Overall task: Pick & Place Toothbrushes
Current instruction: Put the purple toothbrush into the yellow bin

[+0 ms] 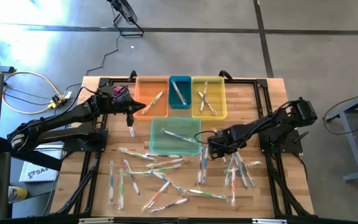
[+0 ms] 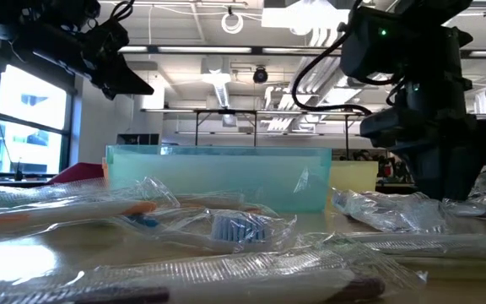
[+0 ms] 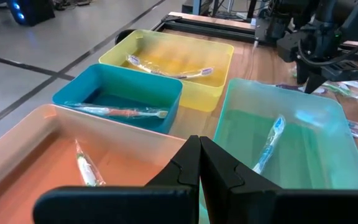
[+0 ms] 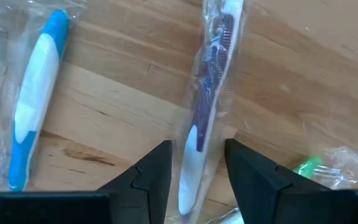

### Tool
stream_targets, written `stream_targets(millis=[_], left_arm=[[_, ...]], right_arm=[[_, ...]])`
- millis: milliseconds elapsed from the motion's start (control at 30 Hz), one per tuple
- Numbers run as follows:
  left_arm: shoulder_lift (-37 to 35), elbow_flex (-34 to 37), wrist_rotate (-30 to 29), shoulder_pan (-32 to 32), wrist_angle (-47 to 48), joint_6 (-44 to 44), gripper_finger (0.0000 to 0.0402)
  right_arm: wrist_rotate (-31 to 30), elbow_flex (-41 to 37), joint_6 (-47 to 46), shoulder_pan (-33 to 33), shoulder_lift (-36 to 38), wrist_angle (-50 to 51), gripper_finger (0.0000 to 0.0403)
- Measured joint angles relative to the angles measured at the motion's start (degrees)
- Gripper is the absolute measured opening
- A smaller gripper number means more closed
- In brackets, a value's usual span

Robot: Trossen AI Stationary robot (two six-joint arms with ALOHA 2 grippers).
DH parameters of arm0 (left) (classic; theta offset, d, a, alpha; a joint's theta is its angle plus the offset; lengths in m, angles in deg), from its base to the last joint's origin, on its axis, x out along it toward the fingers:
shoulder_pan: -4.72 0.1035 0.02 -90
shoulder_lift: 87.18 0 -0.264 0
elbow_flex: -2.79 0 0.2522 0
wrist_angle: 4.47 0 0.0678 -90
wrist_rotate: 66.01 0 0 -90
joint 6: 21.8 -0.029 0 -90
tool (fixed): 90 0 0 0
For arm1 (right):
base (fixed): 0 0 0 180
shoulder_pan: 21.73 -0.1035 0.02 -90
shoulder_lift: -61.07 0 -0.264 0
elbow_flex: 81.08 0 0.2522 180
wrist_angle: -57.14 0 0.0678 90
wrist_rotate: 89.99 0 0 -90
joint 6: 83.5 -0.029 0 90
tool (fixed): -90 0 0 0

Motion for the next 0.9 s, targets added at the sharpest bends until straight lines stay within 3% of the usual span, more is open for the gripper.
stream_targets(millis=[400, 900], left_arm=[[0.0, 0.0, 0.0, 0.0, 0.0, 0.0, 0.0000], [0.0, 0.0, 0.0, 0.0, 0.0, 0.0, 0.0000]], right_arm=[[0.0, -0.2, 0.8, 0.0, 0.4, -0.1, 0.0139], [0.4, -0.4, 2.5, 0.0, 1.6, 1.2, 0.0016]])
